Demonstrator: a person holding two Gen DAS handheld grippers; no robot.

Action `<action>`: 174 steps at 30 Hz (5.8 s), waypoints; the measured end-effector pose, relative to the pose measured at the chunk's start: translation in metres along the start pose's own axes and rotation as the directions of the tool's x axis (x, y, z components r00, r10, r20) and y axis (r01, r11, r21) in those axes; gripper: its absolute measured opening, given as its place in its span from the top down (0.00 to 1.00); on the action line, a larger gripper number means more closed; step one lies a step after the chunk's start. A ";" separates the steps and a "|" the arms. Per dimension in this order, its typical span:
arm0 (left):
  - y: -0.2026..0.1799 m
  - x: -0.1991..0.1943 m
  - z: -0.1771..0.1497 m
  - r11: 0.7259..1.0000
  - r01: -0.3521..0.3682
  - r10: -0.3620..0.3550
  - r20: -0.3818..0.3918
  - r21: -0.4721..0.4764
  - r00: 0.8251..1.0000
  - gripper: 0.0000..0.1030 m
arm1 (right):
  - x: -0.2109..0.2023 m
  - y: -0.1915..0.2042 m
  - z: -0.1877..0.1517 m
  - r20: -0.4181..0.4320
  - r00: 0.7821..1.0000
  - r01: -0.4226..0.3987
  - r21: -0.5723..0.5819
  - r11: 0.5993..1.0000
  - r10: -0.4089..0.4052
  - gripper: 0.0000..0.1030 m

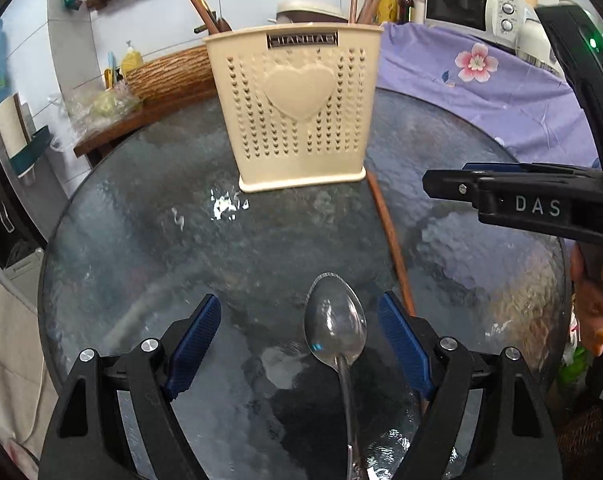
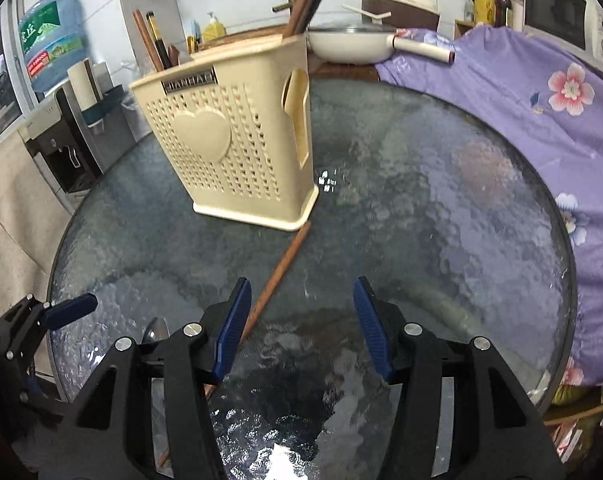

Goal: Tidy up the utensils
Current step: 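Grip a metal spoon with the left tool while the right tool grips a brown chopstick, then lift the spoon and chopstick upright and carry them toward the cream holder, then lower the spoon and chopstick down into the cream holder, then open both tools to release the utensils and pull back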

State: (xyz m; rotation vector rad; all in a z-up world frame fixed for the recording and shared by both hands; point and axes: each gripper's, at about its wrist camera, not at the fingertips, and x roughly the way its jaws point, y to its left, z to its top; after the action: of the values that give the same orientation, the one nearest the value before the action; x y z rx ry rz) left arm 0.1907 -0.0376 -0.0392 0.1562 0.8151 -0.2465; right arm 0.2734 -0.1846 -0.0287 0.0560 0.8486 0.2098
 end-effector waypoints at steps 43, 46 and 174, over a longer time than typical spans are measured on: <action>-0.015 0.028 0.000 0.998 0.002 -0.006 -0.073 -0.055 0.997 0.37 | 0.048 0.022 -0.004 -0.175 0.981 0.050 -0.174 0.983 -0.081 0.92; -0.016 0.029 0.000 0.999 -0.006 0.002 -0.082 -0.051 0.997 0.42 | 0.048 0.021 -0.003 -0.186 0.979 0.054 -0.179 0.982 -0.087 0.92; 0.056 -0.049 0.169 0.978 -0.072 0.161 0.493 -0.196 0.855 0.22 | -0.078 0.009 0.128 0.380 0.918 -0.060 -0.142 0.988 0.110 0.66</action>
State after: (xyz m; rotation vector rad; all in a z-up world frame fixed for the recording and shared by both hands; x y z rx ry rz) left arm 0.2916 -0.0156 0.1136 -0.0249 0.2939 -0.0915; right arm 0.3174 -0.1875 0.1146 0.0134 0.4353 0.3228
